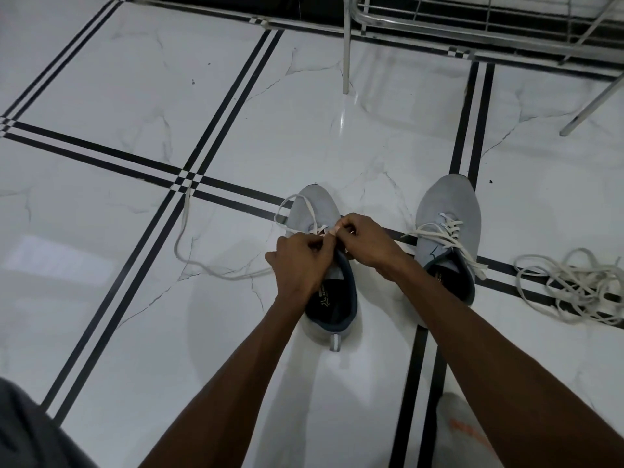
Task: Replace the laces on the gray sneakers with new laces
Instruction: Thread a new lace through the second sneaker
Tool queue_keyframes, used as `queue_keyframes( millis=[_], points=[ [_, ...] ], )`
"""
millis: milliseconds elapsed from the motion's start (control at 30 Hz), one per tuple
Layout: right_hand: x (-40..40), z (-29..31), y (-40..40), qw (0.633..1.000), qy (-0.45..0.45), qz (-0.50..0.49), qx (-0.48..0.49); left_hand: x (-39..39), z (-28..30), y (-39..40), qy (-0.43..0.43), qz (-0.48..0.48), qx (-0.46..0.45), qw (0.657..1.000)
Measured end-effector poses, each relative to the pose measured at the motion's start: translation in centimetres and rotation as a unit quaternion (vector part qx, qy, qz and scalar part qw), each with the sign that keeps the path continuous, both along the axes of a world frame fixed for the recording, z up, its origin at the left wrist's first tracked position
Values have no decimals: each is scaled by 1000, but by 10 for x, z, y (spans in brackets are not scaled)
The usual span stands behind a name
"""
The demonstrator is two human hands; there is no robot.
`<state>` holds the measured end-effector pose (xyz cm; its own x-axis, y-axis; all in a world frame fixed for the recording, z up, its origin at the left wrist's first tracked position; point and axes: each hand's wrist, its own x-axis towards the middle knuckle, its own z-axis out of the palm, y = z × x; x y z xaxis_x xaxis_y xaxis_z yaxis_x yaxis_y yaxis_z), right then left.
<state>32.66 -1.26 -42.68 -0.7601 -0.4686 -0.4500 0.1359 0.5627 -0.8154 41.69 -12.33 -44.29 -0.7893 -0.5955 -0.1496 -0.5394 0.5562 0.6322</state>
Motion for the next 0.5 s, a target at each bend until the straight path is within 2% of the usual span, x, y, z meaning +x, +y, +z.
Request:
queue_keyframes(
  millis=[133, 233, 267, 367, 433, 500],
  points=[
    [1, -2, 10, 999, -25, -35, -32, -3, 3, 5, 2, 21, 24, 999],
    [-15, -4, 28, 982, -59, -174, -33, -3, 1, 8, 25, 33, 31, 999],
    [-24, -4, 36, 979, -53, -195, -3, -3, 0, 9, 31, 40, 37, 998],
    [-34, -10, 47, 978, 126, -105, 126, -3, 1, 11, 47, 46, 52, 996],
    [-27, -9, 38, 961, 259, -42, 88, -3, 3, 11, 53, 45, 49, 996],
    [-18, -9, 25, 951, 304, 37, 51, -4, 2, 10, 58, 42, 46, 996]
  ],
)
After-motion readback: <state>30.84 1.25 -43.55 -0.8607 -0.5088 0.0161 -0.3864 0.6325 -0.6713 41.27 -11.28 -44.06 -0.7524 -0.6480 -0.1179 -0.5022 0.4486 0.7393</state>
